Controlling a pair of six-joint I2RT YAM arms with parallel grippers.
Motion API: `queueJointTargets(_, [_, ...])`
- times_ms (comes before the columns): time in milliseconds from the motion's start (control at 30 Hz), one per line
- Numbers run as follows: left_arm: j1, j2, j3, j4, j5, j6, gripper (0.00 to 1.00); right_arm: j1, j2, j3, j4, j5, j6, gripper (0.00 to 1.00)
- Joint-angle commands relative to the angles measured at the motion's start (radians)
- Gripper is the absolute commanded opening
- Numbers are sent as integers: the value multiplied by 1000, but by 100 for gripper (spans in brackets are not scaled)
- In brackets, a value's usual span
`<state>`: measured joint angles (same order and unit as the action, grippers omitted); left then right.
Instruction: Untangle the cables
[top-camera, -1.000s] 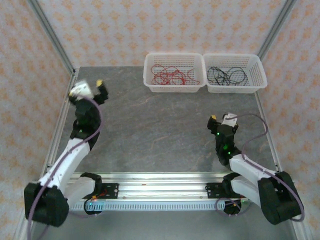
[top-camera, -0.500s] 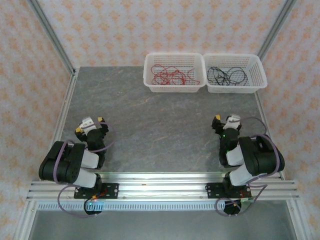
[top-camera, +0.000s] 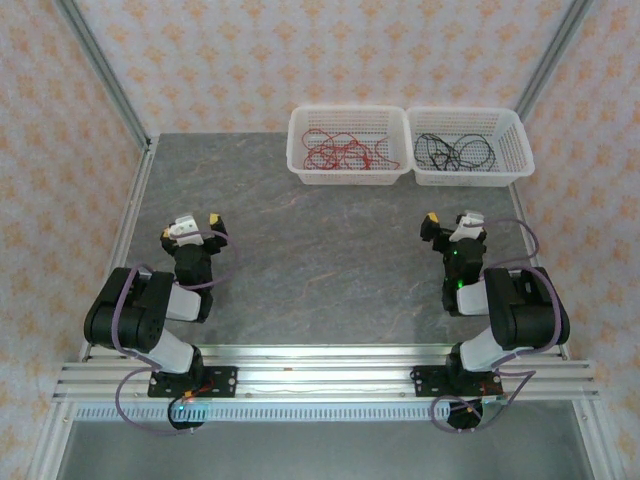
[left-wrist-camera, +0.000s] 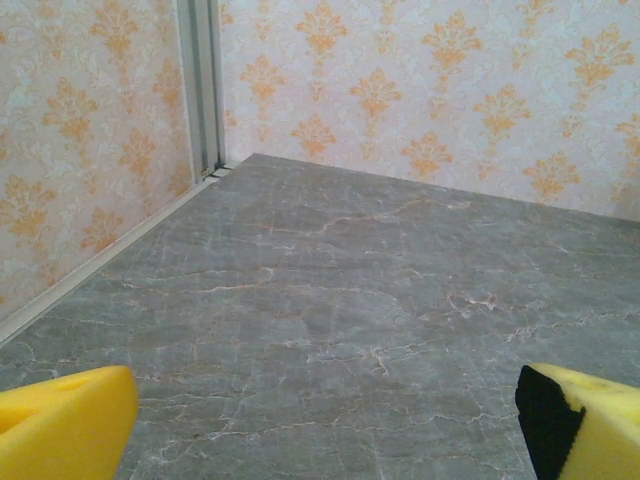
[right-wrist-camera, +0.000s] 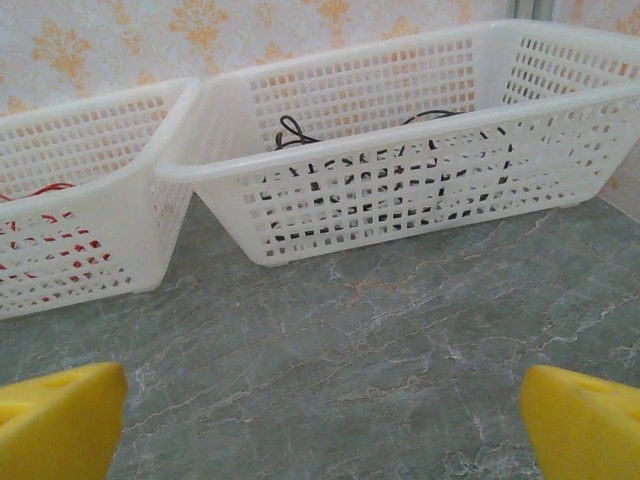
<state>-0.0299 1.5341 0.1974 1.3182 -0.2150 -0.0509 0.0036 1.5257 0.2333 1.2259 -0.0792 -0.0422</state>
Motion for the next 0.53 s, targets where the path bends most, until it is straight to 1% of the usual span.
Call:
queueJointTargets(0, [8,7,2,43,31,18,99,2,-10,-2,1,-8,6,100])
queueJointTargets(33, [9,-1,13,6,43,16,99,1,-10,-2,4,-8,6,100])
queueJointTargets(133, [8,5,9,27,48,20,99,1,-10,-2,3,-8,6,100])
queueJointTargets(300, [22,2,23,-9,99,14,99,2,-13,-5,8,-6,5,100])
queueJointTargets(333, [24,5,22,-3,101,15,99,13,-36,-12,9,22,4,100])
queueJointTargets(367, [24,4,21,0,102,16,99,35,-93,-24,-19,72,-4,100])
queueJointTargets(400, [24,3,20,-3,102,16,99,68,-191,-33,-98,140,-9,100])
queueJointTargets(433, [24,4,17,5,102,18,99,84,-300,-44,-166,174,2,100])
queueJointTargets(467, [24,4,14,12,105,21,99,86,-371,-74,-162,176,9,100])
queueJointTargets(500, [24,3,16,9,105,21,100,85,-415,-126,-88,191,12,100])
